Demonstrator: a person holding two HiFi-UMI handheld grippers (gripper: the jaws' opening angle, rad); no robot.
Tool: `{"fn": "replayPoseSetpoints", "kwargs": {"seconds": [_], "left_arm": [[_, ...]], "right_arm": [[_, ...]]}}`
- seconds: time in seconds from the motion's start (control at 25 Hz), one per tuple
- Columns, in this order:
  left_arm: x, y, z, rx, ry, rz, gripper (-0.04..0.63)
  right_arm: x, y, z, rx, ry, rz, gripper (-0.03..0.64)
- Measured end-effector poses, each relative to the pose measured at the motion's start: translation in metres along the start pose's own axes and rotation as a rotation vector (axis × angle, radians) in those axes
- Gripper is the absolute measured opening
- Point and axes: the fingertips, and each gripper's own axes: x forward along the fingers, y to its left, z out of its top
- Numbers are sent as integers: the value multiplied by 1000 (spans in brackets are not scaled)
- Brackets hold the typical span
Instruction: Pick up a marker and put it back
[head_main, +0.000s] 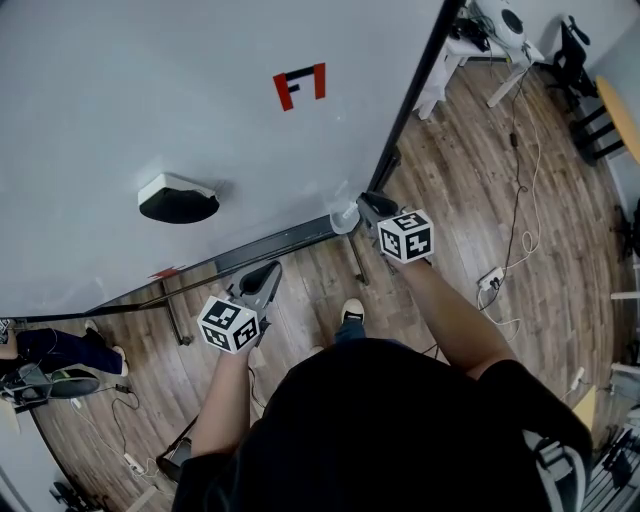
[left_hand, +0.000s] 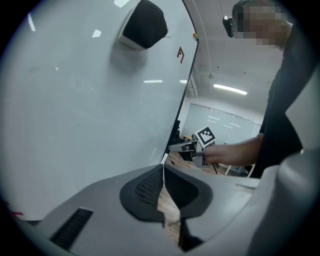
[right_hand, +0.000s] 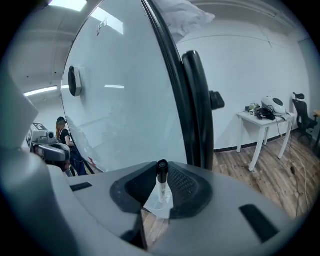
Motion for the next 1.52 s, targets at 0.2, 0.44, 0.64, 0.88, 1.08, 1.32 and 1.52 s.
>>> {"fn": "replayPoseSetpoints", "kwargs": {"seconds": [0.2, 0.44, 0.64, 0.88, 1.08, 1.32, 1.52], "left_arm": [[-7, -6, 8, 28, -12, -6, 15], [-11, -13, 15, 54, -25, -25, 15], [-15, -20, 24, 77, -40, -43, 15], [-19, -23, 29, 94, -50, -59, 15], [-22, -26, 29, 99, -50, -73, 15], [-23, -30, 27, 105, -47, -90, 15], [-25, -32, 26, 105, -46, -94, 15]], "right_arm": [[-21, 14, 22, -26, -56, 4, 63], [-49, 25, 45, -52, -118, -5, 63], [-76, 36, 55, -69, -154, -14, 63], [-102, 49, 57, -83, -184, -17, 63], [-121, 57, 50, -80, -194, -28, 62], [-131, 58, 34, -72, -180, -43, 61], [-136, 59, 30, -68, -175, -47, 61]]}}
